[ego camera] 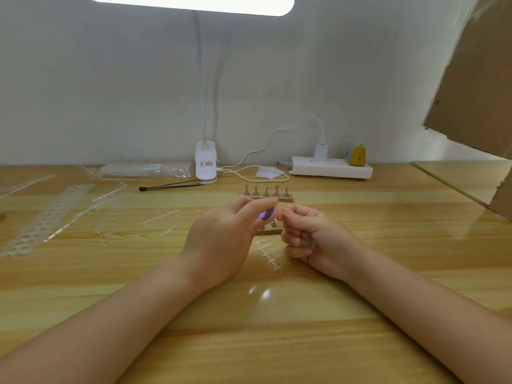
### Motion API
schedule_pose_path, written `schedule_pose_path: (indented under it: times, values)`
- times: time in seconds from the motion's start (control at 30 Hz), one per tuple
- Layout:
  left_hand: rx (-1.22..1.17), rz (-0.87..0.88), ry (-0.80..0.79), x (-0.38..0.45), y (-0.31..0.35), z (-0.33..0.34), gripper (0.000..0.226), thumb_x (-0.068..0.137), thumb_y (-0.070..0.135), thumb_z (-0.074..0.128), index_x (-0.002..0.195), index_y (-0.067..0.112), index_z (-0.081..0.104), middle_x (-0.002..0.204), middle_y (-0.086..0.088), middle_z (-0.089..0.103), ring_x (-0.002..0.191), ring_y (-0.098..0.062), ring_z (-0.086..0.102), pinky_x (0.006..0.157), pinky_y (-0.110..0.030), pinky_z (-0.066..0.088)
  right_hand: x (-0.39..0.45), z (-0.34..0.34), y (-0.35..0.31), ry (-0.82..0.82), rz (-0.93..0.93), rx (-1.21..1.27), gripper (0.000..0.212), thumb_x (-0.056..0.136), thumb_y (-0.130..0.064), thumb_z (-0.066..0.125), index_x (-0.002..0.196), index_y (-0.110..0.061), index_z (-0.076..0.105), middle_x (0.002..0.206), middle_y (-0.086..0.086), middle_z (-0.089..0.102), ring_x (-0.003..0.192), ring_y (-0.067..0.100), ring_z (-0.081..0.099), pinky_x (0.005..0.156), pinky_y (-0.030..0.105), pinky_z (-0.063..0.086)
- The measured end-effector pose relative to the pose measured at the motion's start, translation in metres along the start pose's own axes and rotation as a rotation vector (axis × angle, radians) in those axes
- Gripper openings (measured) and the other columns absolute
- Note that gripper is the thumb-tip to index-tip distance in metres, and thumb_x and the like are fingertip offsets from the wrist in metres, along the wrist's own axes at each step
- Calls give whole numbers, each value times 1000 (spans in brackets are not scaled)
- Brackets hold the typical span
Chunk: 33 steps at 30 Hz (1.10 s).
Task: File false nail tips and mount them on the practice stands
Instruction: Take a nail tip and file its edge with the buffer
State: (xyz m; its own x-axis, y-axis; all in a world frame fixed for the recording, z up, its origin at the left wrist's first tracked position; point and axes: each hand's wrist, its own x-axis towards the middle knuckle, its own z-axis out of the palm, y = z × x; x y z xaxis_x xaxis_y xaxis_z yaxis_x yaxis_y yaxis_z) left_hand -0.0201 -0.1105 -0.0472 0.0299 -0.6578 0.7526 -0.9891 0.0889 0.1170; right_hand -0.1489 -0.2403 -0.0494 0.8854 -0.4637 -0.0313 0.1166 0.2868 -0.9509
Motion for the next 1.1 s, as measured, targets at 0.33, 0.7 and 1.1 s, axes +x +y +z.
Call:
schedule_pose_path:
  times: [0.33, 0.7, 1.1]
  values:
    - [89, 51, 35, 1, 0, 1, 26, 87, 8, 65, 111, 17, 68, 93, -10, 66, 57, -31, 60, 42, -34, 45, 1, -1, 0, 40, 8, 36, 9, 90, -14, 51, 87, -8, 58, 60, -1, 36, 45, 6, 37, 37, 16, 22]
    - [309, 205, 234, 6, -9, 1, 30, 76, 14, 77, 100, 28, 67, 72, -3, 63, 50, -22, 53, 43, -27, 38, 0, -1, -2, -34, 55, -13, 10, 81, -20, 54, 80, -10, 52, 56, -4, 34, 46, 6, 37, 38, 16, 20]
    - [323, 259, 261, 7, -15, 0, 21, 82, 14, 69, 99, 27, 63, 69, -2, 60, 56, -22, 57, 51, -34, 46, -1, 1, -2, -39, 48, -34, 10, 81, -20, 55, 81, -11, 52, 56, -5, 37, 46, 7, 38, 37, 16, 21]
